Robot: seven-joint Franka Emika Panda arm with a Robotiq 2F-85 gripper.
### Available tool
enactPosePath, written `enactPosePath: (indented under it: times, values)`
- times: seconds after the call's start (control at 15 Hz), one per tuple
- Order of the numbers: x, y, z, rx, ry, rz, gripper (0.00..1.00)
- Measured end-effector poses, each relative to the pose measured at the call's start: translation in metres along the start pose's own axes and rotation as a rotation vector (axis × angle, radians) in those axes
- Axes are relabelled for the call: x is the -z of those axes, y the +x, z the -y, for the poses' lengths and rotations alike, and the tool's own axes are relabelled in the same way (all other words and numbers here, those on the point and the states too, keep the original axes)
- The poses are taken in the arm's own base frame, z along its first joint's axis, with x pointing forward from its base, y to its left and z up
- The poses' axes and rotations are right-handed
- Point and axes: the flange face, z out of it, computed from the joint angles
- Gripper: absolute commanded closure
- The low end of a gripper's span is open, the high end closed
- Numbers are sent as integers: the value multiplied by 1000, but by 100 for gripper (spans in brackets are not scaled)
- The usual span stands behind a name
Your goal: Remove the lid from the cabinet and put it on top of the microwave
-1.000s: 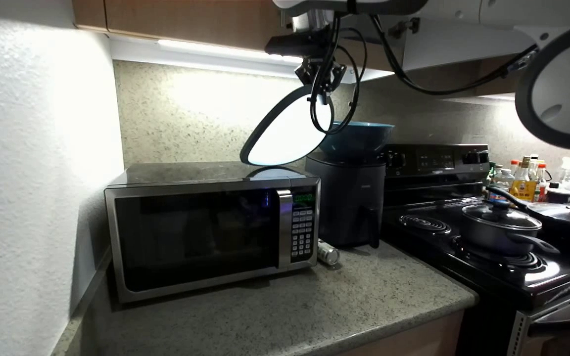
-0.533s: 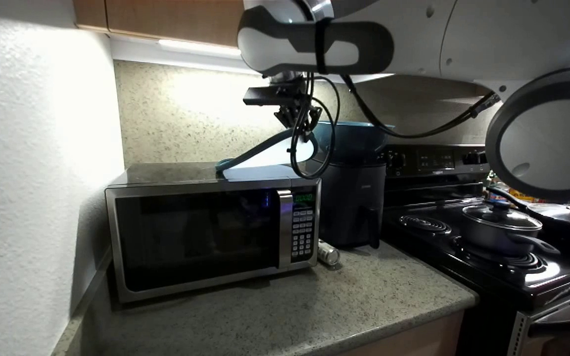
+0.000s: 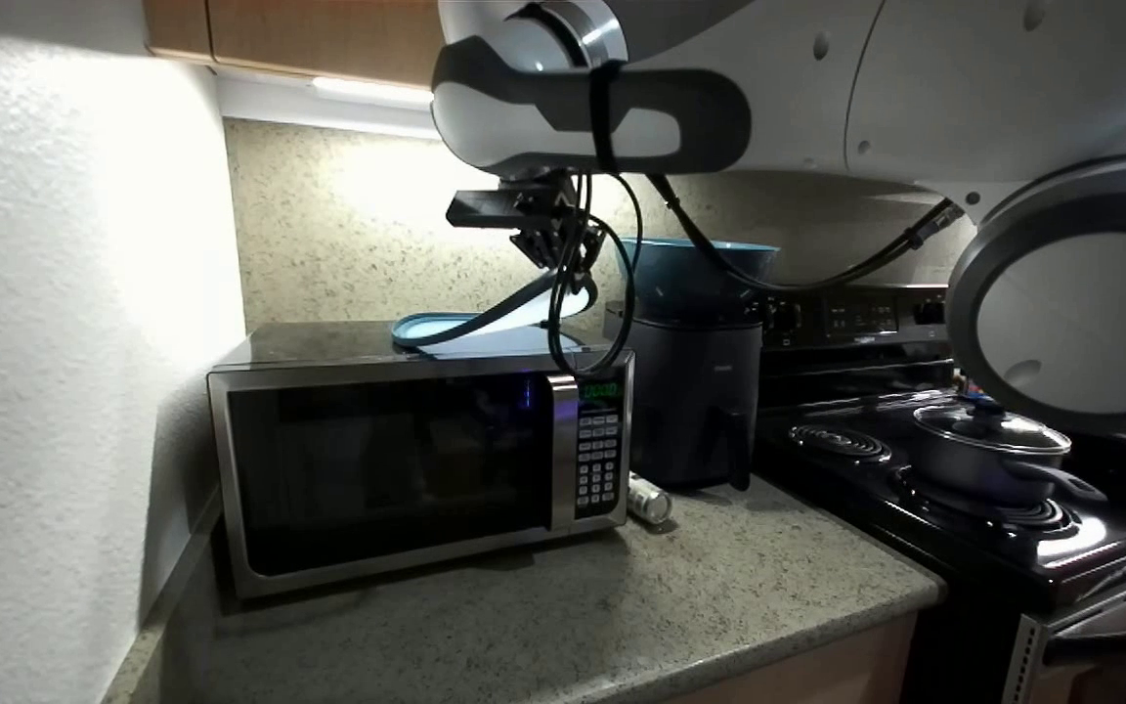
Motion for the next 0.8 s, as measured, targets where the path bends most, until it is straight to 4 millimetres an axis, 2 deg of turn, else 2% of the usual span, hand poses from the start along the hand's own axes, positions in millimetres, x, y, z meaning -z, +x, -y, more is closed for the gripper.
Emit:
enactPosePath:
  times: [0.4, 0.6, 0.67, 0.8]
  values:
    - [7, 37, -26, -63, -100, -46, 22]
    - [10, 47, -38, -84, -156, -42, 2]
    - [11, 49, -41, -89, -167, -41, 20]
    - [11, 50, -41, -89, -169, -41, 7]
